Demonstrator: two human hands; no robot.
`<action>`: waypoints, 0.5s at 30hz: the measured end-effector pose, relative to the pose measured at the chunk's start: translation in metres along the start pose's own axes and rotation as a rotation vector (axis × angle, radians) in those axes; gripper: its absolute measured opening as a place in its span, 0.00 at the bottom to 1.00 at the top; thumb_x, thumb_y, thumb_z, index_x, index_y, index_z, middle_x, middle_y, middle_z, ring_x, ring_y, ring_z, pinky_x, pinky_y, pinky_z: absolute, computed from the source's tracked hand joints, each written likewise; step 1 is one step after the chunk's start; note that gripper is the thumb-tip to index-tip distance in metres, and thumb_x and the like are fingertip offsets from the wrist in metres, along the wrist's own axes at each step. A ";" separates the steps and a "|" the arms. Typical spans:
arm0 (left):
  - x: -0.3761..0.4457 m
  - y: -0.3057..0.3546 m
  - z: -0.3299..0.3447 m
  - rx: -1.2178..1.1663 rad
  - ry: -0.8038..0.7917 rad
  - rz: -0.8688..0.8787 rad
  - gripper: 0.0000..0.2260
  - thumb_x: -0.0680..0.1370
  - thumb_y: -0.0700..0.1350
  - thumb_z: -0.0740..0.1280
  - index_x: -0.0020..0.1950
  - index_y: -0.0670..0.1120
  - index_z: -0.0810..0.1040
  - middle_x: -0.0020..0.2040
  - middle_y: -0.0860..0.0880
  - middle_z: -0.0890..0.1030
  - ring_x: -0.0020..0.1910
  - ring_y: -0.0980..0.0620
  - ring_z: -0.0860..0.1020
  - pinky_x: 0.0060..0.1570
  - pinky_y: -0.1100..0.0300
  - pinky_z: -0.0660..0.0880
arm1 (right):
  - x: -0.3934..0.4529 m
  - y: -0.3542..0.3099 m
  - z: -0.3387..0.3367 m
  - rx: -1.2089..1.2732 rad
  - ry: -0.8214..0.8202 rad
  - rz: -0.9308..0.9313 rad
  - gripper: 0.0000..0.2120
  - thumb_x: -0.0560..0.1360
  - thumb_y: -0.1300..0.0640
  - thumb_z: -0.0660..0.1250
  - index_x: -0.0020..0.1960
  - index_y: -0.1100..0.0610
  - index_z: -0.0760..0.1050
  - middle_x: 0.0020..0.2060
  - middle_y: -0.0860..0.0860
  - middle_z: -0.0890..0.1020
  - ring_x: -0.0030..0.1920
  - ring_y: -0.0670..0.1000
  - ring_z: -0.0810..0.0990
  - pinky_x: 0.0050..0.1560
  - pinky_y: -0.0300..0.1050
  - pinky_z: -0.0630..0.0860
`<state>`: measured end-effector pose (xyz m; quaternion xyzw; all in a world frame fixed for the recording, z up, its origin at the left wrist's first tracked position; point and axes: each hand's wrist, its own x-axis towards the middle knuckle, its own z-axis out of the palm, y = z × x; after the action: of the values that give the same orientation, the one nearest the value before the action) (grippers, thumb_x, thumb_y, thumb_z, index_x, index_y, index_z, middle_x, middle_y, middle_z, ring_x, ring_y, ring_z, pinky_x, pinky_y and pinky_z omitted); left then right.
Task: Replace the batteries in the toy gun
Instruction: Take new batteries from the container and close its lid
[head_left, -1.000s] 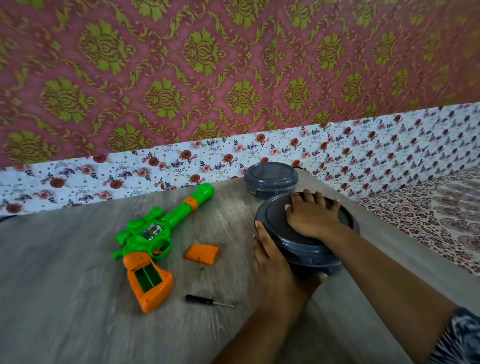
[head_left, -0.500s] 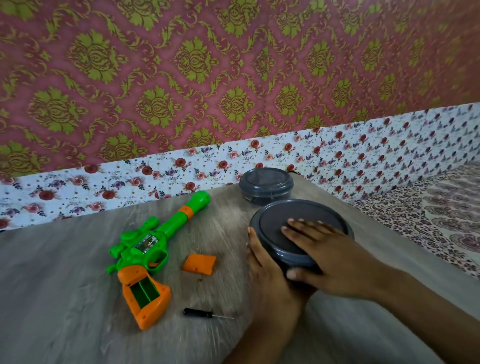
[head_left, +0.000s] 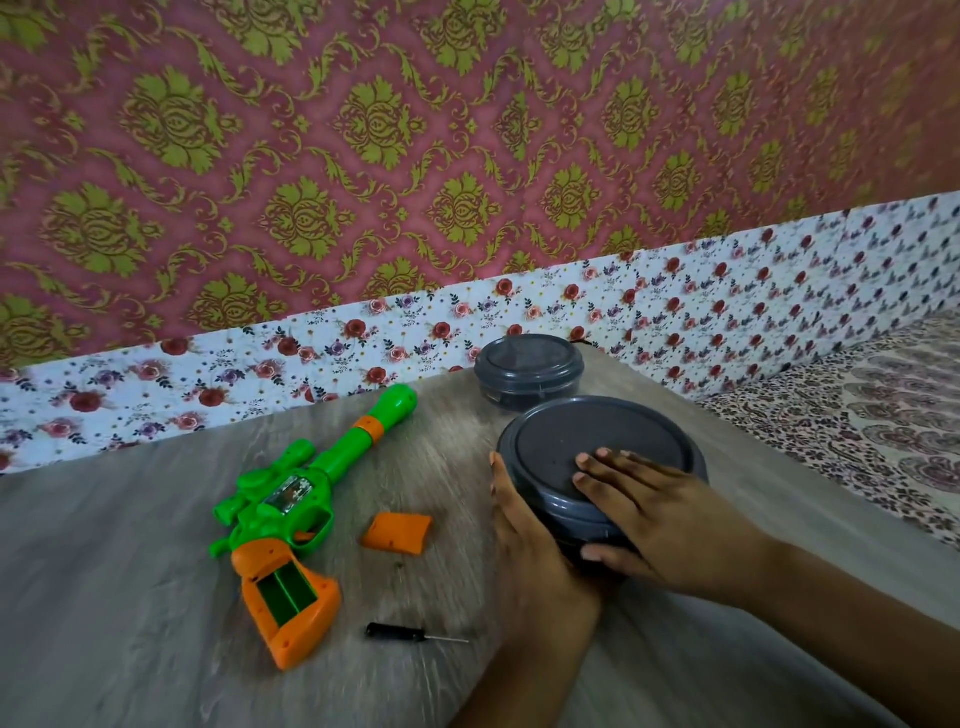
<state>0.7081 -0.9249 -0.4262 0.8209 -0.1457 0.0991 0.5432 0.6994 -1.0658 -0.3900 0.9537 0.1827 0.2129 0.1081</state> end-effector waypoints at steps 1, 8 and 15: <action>0.001 -0.001 0.000 -0.003 0.002 0.010 0.55 0.64 0.52 0.76 0.77 0.52 0.39 0.76 0.50 0.58 0.71 0.54 0.65 0.61 0.69 0.61 | 0.001 -0.001 0.000 0.003 0.017 -0.004 0.37 0.79 0.39 0.38 0.55 0.60 0.80 0.53 0.58 0.83 0.53 0.55 0.82 0.51 0.51 0.78; 0.006 -0.004 0.001 -0.018 0.004 0.005 0.56 0.58 0.61 0.73 0.73 0.61 0.37 0.76 0.53 0.59 0.72 0.53 0.64 0.67 0.56 0.68 | 0.008 -0.003 -0.002 -0.103 0.073 -0.081 0.38 0.80 0.42 0.37 0.52 0.63 0.81 0.49 0.60 0.84 0.49 0.56 0.84 0.46 0.50 0.80; 0.005 -0.004 -0.003 0.086 -0.044 -0.032 0.64 0.51 0.66 0.73 0.73 0.56 0.33 0.76 0.50 0.55 0.72 0.48 0.64 0.63 0.55 0.70 | 0.022 0.012 -0.024 -0.008 0.134 -0.060 0.33 0.79 0.40 0.42 0.51 0.62 0.77 0.43 0.58 0.85 0.38 0.56 0.84 0.34 0.47 0.81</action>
<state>0.7144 -0.9213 -0.4262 0.8478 -0.1399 0.0784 0.5056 0.7115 -1.0652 -0.3574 0.9310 0.2170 0.2738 0.1056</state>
